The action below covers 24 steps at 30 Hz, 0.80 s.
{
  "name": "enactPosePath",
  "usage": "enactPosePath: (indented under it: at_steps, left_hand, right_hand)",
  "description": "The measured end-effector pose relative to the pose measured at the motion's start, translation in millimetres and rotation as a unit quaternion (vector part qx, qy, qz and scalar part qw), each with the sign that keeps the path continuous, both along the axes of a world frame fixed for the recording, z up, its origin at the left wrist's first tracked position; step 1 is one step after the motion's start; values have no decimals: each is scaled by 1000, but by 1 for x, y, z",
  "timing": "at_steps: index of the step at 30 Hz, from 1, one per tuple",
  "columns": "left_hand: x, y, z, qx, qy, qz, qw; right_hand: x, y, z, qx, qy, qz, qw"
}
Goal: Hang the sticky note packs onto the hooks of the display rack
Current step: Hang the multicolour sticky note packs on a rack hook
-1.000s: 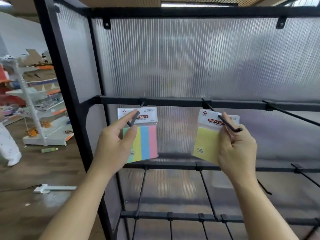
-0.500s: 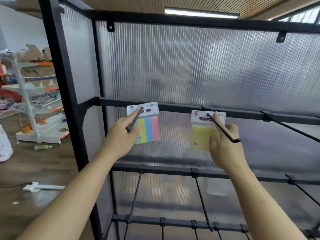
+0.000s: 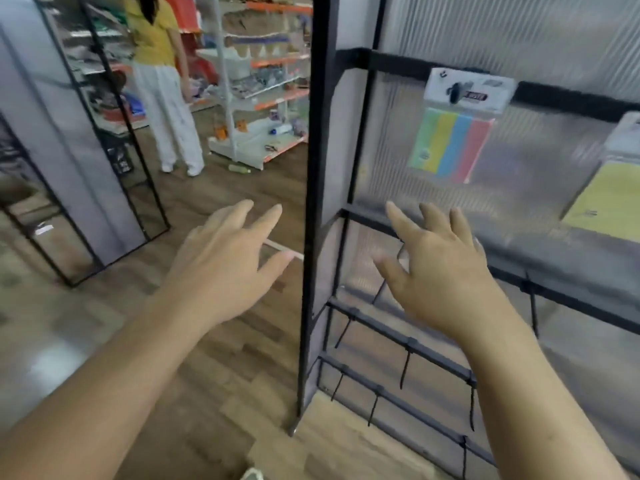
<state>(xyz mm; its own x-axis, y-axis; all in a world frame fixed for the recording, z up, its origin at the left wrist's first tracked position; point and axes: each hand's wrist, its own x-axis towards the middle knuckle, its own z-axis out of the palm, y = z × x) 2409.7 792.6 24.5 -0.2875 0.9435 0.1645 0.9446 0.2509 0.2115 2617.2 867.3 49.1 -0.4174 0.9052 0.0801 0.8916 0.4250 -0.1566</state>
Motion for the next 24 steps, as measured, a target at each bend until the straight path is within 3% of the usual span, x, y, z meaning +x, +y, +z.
enactPosePath:
  at_steps: [6, 13, 18, 24]
  left_hand:
    - [-86, -85, -41, -17, -24, 162, 986]
    - [-199, -173, -68, -27, -79, 294, 952]
    - [-293, -230, -79, -47, -63, 358, 930]
    - [-392, -266, -86, -43, -78, 408, 909]
  right_hand:
    - [-125, -40, -16, -85, -37, 184, 979]
    - [-286, -89, -50, -135, -91, 326, 931]
    - [-421, -135, -67, -135, -95, 386, 908]
    - [-543, -163, -85, -155, -94, 389, 903]
